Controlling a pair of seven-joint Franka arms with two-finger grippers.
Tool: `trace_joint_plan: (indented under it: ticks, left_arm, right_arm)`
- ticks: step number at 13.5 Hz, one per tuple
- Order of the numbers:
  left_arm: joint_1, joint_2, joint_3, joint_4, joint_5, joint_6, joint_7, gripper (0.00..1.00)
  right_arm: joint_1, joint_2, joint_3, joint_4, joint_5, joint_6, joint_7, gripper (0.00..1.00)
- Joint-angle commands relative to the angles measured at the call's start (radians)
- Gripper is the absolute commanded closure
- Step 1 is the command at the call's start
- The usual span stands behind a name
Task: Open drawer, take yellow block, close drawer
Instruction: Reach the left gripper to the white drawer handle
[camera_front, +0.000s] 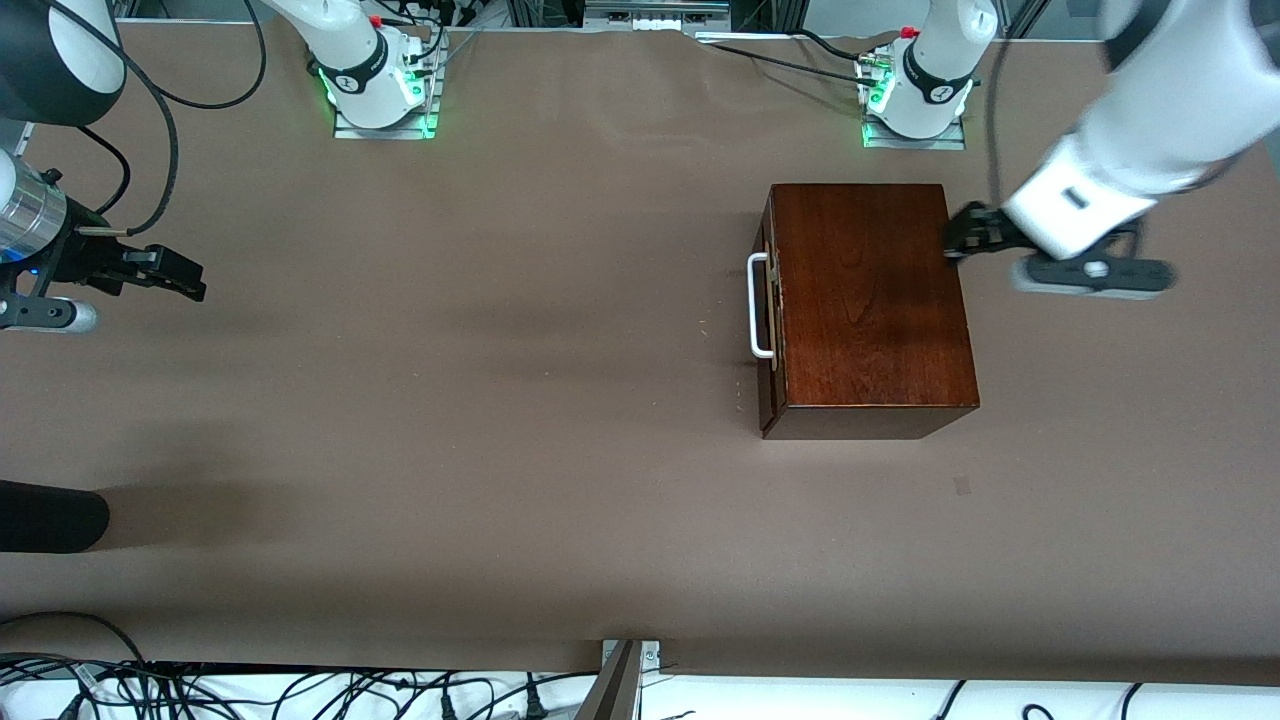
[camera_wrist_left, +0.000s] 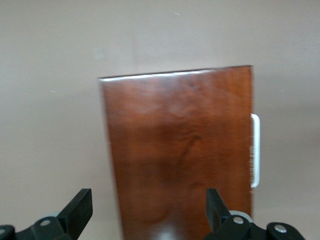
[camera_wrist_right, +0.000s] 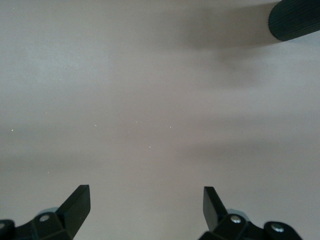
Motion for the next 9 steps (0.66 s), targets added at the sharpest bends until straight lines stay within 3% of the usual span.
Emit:
trace_joint_plan:
  ticks: [1,3,9]
  left_arm:
    - [0.004,0.088,-0.097,0.073,0.013,-0.011,-0.116,0.0]
    - [-0.046,0.125,-0.135,0.082,0.06,0.017,-0.194,0.0]
    - [-0.22,0.214,-0.133,0.071,0.125,0.077,-0.345,0.0]
  right_arm:
    - [-0.009,0.004,0.004,0.013,0.015,0.002,0.008,0.0]
    - [-0.009,0.006,0.004,0.013,0.015,0.002,0.009,0.0]
    - [-0.01,0.011,0.004,0.013,0.015,0.006,0.005,0.0]
